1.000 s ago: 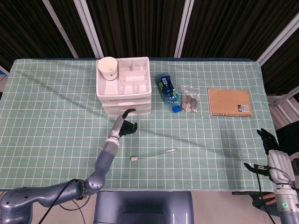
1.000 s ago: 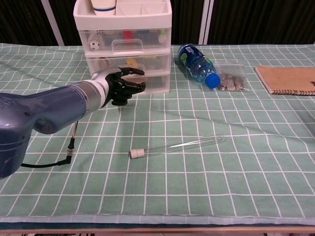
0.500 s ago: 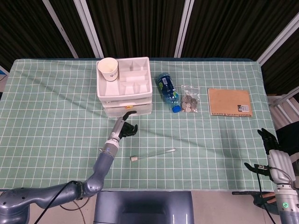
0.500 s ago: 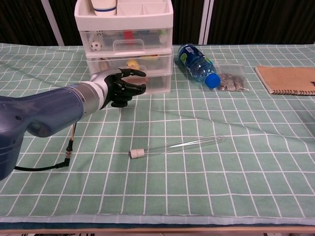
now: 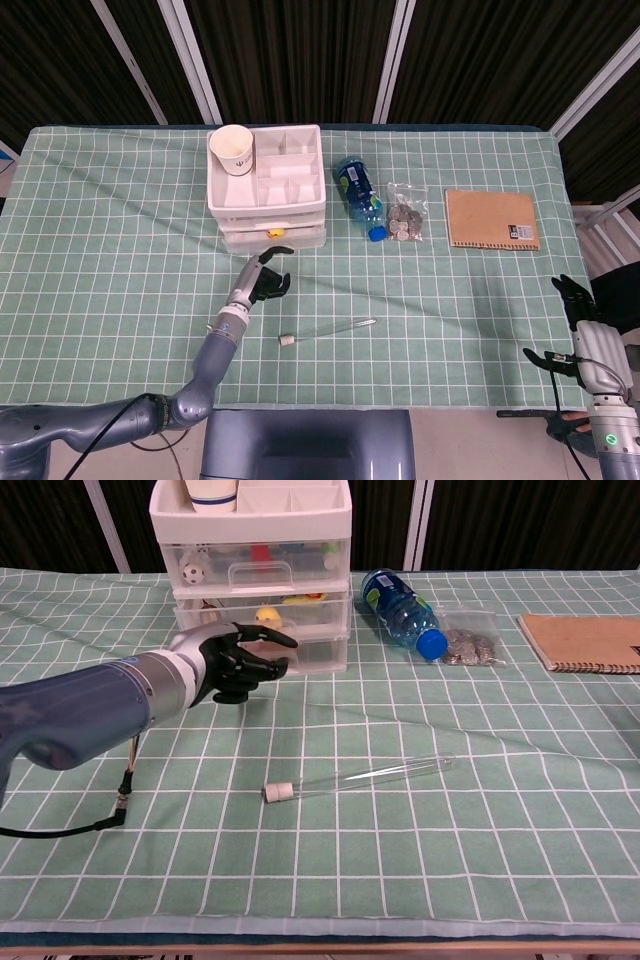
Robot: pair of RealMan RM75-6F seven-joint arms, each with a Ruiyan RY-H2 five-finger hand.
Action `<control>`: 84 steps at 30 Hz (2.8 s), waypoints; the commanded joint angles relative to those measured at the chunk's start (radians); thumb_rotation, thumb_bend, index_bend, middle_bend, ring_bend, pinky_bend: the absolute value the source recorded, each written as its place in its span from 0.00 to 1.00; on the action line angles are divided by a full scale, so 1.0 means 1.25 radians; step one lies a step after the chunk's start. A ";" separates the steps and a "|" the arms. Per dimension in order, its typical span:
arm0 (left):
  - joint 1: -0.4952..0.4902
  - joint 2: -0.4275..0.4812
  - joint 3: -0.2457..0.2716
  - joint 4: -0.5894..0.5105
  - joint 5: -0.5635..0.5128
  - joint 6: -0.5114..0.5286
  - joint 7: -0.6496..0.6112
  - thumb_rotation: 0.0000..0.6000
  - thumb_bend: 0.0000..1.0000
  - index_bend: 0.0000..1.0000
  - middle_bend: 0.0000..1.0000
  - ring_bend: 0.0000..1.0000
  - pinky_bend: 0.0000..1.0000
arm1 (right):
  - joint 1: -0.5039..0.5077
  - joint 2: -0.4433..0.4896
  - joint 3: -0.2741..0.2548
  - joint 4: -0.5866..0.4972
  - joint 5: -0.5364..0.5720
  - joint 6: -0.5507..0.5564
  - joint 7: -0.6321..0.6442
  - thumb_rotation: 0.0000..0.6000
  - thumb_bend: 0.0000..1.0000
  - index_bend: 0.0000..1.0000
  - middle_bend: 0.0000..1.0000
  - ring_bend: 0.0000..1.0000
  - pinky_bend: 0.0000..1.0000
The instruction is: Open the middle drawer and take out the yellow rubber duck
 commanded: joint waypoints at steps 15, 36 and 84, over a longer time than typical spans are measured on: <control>-0.001 0.079 0.068 -0.112 0.137 0.062 0.119 1.00 0.51 0.31 0.98 0.99 1.00 | -0.001 0.000 -0.001 -0.001 -0.002 0.001 -0.002 1.00 0.02 0.00 0.00 0.00 0.22; -0.087 0.077 0.042 -0.118 0.054 0.250 0.497 1.00 0.51 0.29 0.99 0.99 1.00 | 0.000 0.004 -0.001 -0.007 0.005 -0.008 0.001 1.00 0.02 0.00 0.00 0.00 0.22; -0.074 0.121 0.073 -0.195 -0.087 0.276 0.587 1.00 0.50 0.50 1.00 1.00 1.00 | -0.001 0.007 -0.002 -0.013 0.008 -0.011 0.002 1.00 0.03 0.00 0.00 0.00 0.22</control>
